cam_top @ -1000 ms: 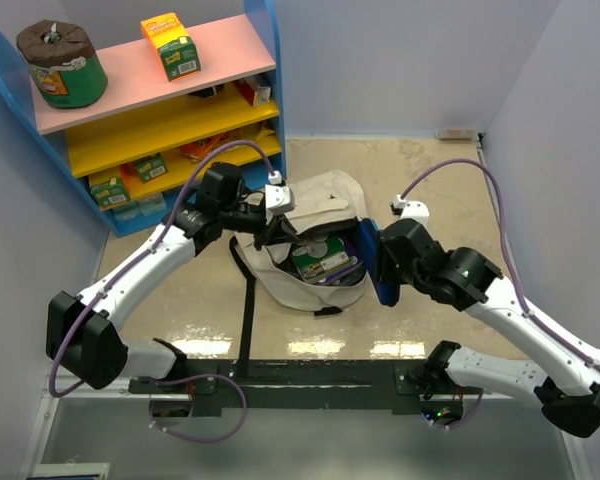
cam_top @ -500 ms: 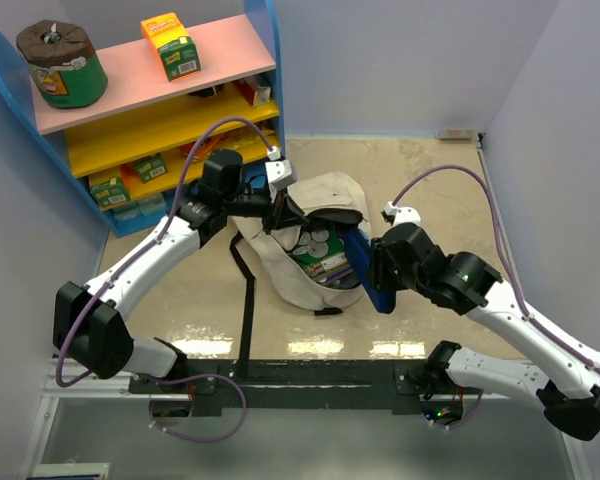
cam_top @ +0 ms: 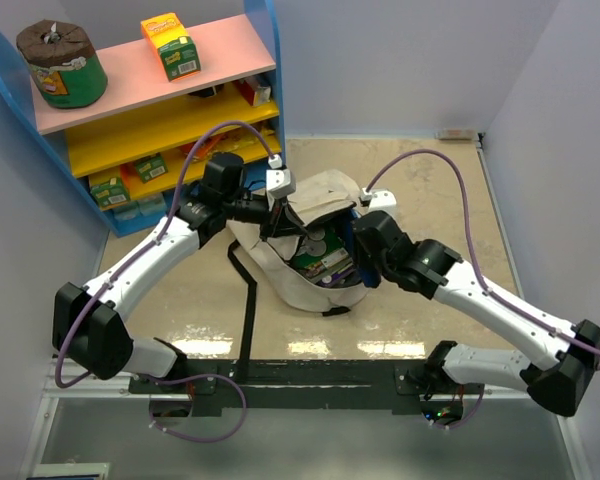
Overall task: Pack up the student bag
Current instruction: Place the stationery in the student bag.
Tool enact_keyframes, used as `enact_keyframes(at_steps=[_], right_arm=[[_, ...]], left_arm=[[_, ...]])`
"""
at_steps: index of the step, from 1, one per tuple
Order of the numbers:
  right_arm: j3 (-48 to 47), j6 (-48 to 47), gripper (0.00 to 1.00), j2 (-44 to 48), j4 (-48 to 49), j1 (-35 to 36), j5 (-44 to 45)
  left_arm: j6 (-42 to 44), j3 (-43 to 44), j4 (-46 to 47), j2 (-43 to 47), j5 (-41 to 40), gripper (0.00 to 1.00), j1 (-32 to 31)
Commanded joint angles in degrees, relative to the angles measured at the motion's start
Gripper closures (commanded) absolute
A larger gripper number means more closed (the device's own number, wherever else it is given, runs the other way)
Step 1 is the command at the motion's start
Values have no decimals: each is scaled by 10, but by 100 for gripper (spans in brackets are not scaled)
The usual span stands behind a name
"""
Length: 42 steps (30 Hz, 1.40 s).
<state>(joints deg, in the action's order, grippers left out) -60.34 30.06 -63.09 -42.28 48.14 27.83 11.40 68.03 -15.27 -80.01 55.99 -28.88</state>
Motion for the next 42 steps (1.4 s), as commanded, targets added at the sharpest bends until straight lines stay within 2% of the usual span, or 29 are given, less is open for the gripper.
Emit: enact_keyframes(at_steps=[1, 8, 16, 21, 25, 29, 32, 34, 36, 38, 42], right_arm=[[-5, -51, 100, -32, 147, -1, 86], [50, -52, 100, -81, 264, 21, 25], [115, -4, 100, -70, 255, 68, 67], [51, -25, 100, -86, 269, 71, 129], [6, -83, 100, -126, 309, 70, 70], [10, -90, 100, -144, 311, 71, 18], [51, -79, 100, -114, 360, 72, 69], [70, -92, 100, -98, 407, 72, 140], [91, -125, 100, -93, 502, 70, 178], [81, -145, 100, -122, 571, 70, 228], [31, -137, 100, -193, 623, 64, 262]], left_arm=[[59, 20, -35, 36, 103, 100, -4], [78, 18, -47, 38, 117, 100, -4], [77, 14, -38, 44, 117, 100, 5], [114, 15, -94, 43, 147, 100, 5], [189, 22, -172, 45, 169, 100, 5], [203, 25, -194, 61, 171, 100, 15], [216, 25, -202, 69, 192, 100, 25], [259, 30, -251, 65, 213, 100, 26], [281, 35, -299, 55, 221, 100, 25], [341, 54, -346, 36, 223, 100, 26], [458, 84, -479, 7, 221, 100, 26]])
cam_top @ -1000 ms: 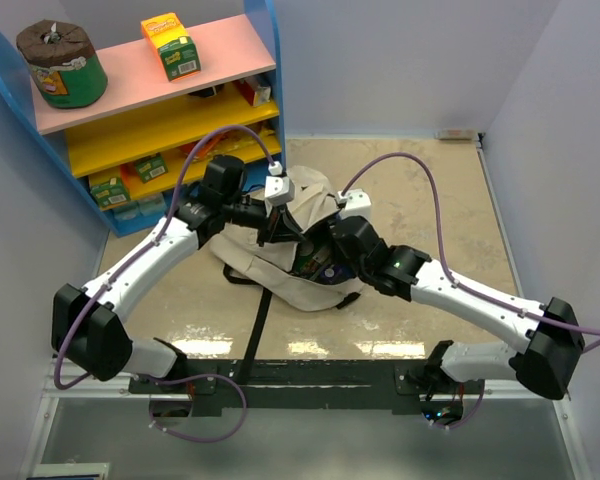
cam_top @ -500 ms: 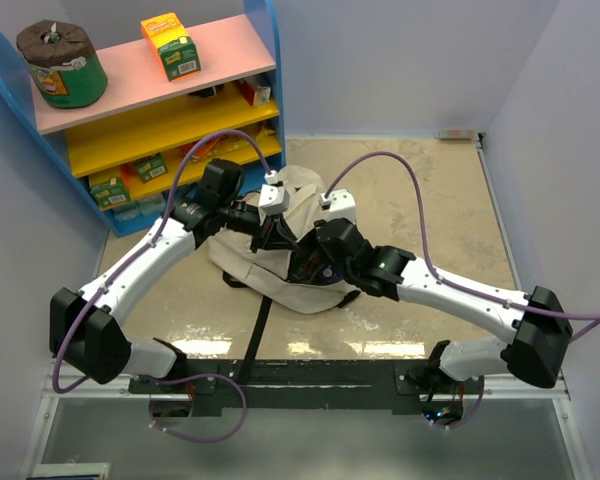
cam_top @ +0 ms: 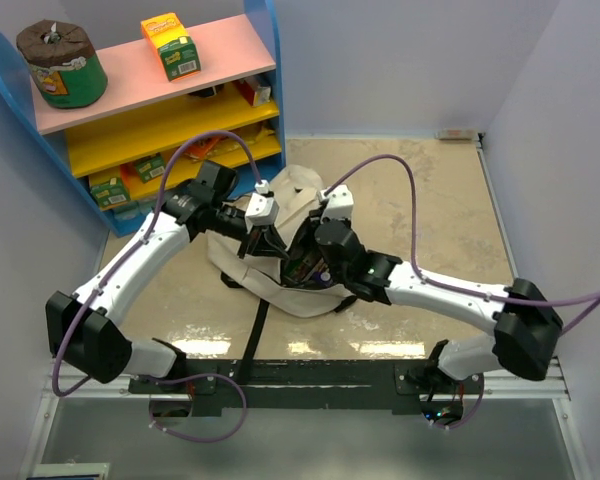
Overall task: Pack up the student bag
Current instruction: Place the stationery in the student bag.
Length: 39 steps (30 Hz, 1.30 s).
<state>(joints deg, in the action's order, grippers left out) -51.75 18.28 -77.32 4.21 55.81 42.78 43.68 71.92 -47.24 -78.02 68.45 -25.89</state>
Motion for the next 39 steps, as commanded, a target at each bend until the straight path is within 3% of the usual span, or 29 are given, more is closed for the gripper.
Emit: enact_keyframes(at_steps=[1, 9, 12, 16, 18, 23, 24, 29, 33, 39], right_arm=[[-63, -18, 100, -66, 167, -12, 118], [-110, 15, 100, -163, 165, -11, 186], [-109, 60, 98, -176, 95, -12, 199], [-138, 190, 87, -135, -129, -12, 166], [-98, 220, 87, -88, -141, -12, 128], [55, 224, 95, 94, -76, -12, 38], [66, 232, 100, 113, -80, -12, 21], [167, 233, 100, 176, -18, -11, -114], [222, 228, 100, 178, 72, -11, -200], [195, 212, 100, 83, 183, -11, -255]], left_arm=[[151, 53, -177, -18, 94, 100, -4], [201, 60, -234, -25, 82, 100, -4], [209, 59, -241, -22, 78, 100, -3], [206, 55, -238, -23, 70, 100, -3], [204, 54, -233, -22, 61, 100, -2], [172, 48, -193, -13, 49, 100, -1], [161, 47, -187, -12, 45, 100, -2], [118, 35, -132, 7, 32, 100, 0], [93, 32, -115, 8, 35, 100, 0], [85, 30, -109, 4, 31, 100, -1]])
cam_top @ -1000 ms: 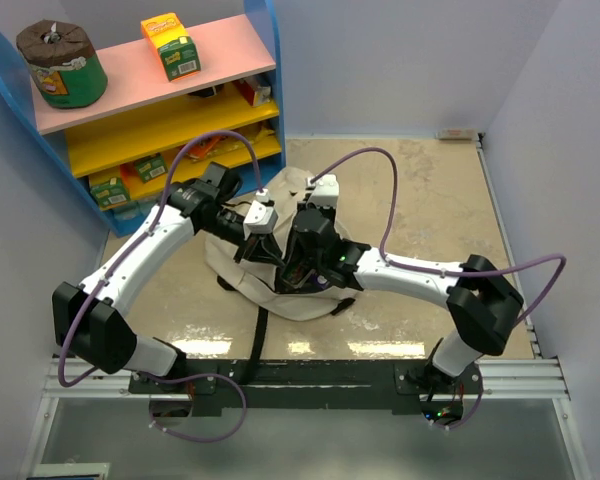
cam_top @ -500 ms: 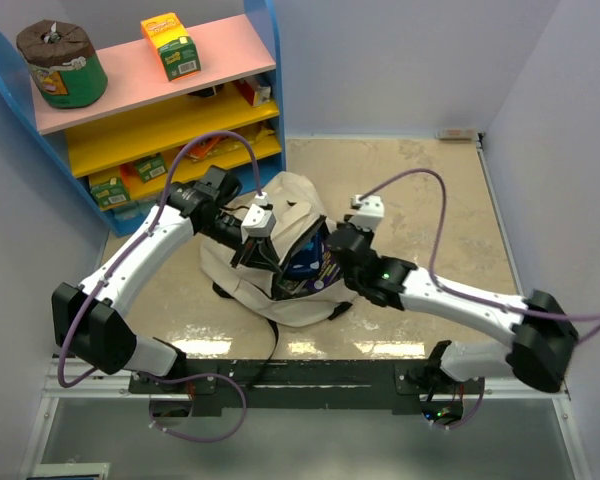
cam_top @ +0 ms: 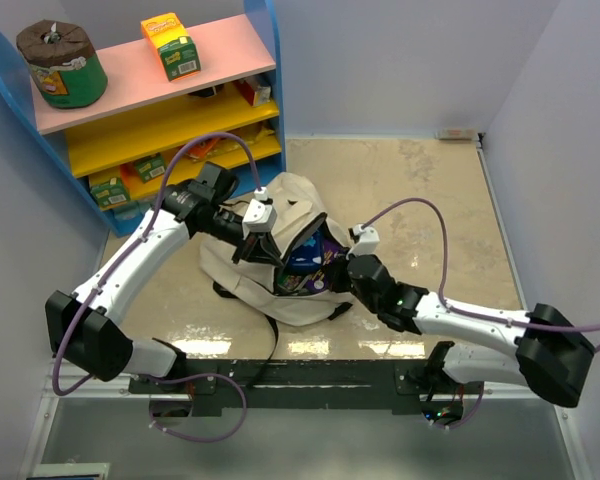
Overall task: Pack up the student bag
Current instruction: Place the stationery in the student bag, then zip the student bag at the center of the board.
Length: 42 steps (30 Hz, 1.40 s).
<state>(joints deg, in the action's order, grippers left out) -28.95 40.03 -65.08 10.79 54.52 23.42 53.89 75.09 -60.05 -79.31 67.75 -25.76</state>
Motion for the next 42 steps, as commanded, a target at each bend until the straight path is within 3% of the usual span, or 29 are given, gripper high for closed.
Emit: enact_keyframes(at_steps=[1, 6, 11, 14, 15, 17, 20, 21, 25, 27, 30, 35, 42], right_arm=[[-53, -4, 100, -70, 125, 1, -61], [-112, 18, 100, -149, 122, 0, -5], [-173, 74, 100, -188, 32, -17, 166], [-182, 73, 100, -175, 4, -22, 159], [-178, 71, 100, -153, 0, -21, 150], [-138, 65, 99, -118, 11, -20, 120], [-29, 62, 77, -27, 73, -13, 46], [-6, 69, 75, -10, 78, -11, 24], [65, 94, 72, 57, 60, 52, 40], [64, 85, 72, 66, 43, 126, 78], [36, 32, 75, 67, 15, 185, 123], [-35, -122, 74, 60, 5, 202, 138], [-80, -332, 64, 30, 26, 202, 43]], left_arm=[[-17, -3, 20, 17, 37, 100, -3], [-14, -13, 17, 19, 34, 100, -3], [9, -22, -6, 21, 26, 100, -3], [11, -37, 3, 21, 10, 100, -3], [-9, -51, 15, 21, -9, 95, -3], [-42, -68, 66, 21, -34, 84, -3], [-134, -93, 149, 23, -82, 71, -3], [-150, -100, 169, 26, -95, 66, -3], [-179, -101, 210, 21, -97, 63, -3], [-186, -99, 219, 7, -101, 63, -6], [-207, -100, 243, -3, -120, 65, -15], [-232, -103, 279, 20, -126, 84, -17], [-227, -113, 270, 52, -125, 85, -16]])
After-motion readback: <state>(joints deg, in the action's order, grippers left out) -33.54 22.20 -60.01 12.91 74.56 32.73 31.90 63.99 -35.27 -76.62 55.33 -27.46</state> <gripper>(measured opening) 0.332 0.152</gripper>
